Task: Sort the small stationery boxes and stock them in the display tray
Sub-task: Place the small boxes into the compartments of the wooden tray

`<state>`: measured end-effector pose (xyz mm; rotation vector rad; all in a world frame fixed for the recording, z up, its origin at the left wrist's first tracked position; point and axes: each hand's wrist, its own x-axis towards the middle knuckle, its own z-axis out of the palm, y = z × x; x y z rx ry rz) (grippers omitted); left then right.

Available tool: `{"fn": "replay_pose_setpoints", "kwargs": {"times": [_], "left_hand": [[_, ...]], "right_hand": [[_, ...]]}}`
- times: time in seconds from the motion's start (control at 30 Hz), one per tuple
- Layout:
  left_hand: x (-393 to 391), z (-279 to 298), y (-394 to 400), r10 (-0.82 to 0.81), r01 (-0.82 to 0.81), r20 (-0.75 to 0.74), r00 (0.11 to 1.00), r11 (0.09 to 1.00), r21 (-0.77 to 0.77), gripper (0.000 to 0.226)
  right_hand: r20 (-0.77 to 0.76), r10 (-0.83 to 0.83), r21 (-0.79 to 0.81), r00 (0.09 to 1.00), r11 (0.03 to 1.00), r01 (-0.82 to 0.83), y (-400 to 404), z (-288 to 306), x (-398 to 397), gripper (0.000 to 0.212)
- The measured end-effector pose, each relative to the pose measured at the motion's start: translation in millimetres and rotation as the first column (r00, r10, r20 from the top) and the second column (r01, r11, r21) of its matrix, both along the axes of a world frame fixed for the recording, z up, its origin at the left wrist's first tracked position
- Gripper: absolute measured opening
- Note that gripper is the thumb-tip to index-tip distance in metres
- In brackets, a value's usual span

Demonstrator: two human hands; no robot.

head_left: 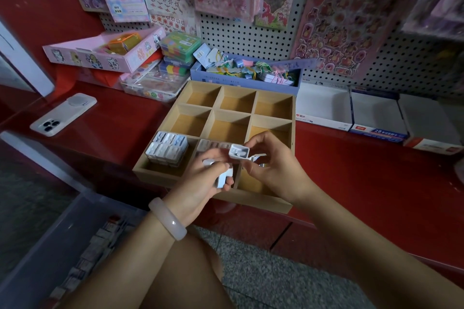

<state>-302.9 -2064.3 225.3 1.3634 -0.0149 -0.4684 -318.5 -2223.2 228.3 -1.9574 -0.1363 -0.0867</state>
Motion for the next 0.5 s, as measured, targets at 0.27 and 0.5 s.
{"fn": "replay_pose_setpoints", "kwargs": {"times": [0.27,0.5], "left_hand": [[-1.0,-0.9,-5.8,0.020,-0.020,0.012,1.000,0.999,0.030,0.013],[1.4,0.4,-7.8,0.001,-0.002,0.018,1.000,0.995,0.099,0.013]], "right_hand": [[0.238,0.061,-0.326,0.969,0.945,0.020,-3.5,-2.3,-6.0,0.038],[0.194,0.171,-0.356,0.966,0.930,-0.093,-13.5,3.1,-5.1,0.046]]}}
